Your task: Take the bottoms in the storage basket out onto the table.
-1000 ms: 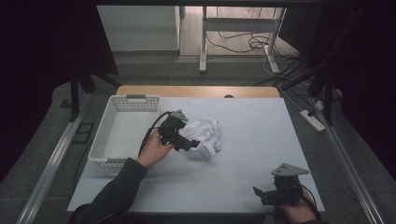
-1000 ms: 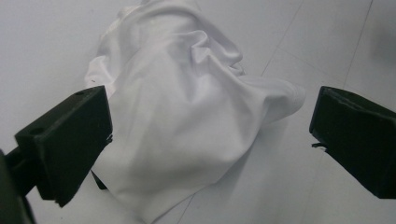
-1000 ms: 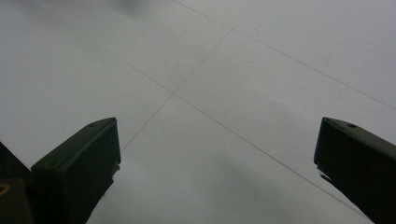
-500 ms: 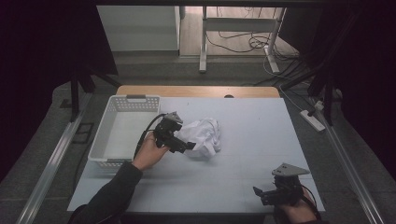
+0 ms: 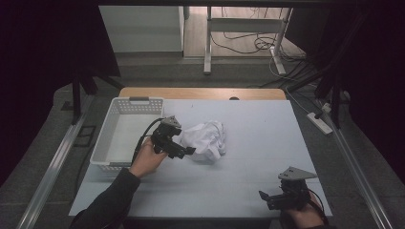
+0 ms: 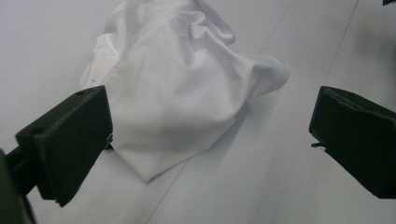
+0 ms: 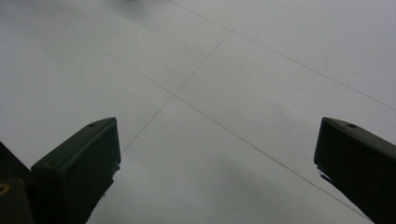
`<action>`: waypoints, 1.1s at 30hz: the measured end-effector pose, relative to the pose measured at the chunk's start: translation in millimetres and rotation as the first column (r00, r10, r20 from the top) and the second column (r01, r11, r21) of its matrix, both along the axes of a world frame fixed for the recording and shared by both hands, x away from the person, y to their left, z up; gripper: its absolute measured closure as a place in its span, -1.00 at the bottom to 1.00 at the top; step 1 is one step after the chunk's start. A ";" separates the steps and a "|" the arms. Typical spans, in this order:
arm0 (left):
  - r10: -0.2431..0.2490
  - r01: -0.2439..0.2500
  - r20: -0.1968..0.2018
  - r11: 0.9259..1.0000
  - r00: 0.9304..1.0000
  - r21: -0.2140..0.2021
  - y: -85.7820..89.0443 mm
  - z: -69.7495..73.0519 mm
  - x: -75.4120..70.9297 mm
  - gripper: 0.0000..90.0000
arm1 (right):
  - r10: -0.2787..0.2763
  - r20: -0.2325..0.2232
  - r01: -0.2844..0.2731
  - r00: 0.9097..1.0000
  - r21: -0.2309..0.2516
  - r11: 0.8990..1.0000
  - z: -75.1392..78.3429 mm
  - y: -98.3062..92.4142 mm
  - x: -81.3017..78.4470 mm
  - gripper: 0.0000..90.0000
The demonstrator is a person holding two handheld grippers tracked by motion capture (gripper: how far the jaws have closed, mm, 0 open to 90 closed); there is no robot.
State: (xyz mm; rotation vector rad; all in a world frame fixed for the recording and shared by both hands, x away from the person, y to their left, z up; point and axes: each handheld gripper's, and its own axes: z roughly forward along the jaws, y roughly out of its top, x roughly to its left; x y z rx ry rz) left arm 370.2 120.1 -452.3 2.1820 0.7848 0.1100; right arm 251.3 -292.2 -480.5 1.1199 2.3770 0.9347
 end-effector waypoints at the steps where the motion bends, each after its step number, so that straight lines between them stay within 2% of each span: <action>1: 0.002 -0.002 0.001 1.000 1.000 -0.001 1.0 0.3 -0.9 -0.99 | 0.000 0.000 0.000 1.000 0.001 1.000 0.0 0.0 0.0 -0.99; 13: 0.015 -0.015 -0.005 0.999 1.000 -0.031 12.6 -0.2 -10.7 -0.99 | -0.002 0.000 0.002 1.000 0.007 1.000 0.0 -0.3 0.0 -0.99; 20: 0.013 -0.013 -0.004 1.000 1.000 -0.028 16.3 -2.7 -16.6 -0.99 | -0.003 0.000 0.003 1.000 0.008 1.000 0.0 -0.4 0.0 -0.99; 33: 0.031 -0.032 -0.012 0.998 0.999 -0.045 28.2 -7.2 -27.5 -0.99 | -0.003 -0.001 0.003 1.000 0.006 1.000 -0.1 -0.3 0.0 -0.99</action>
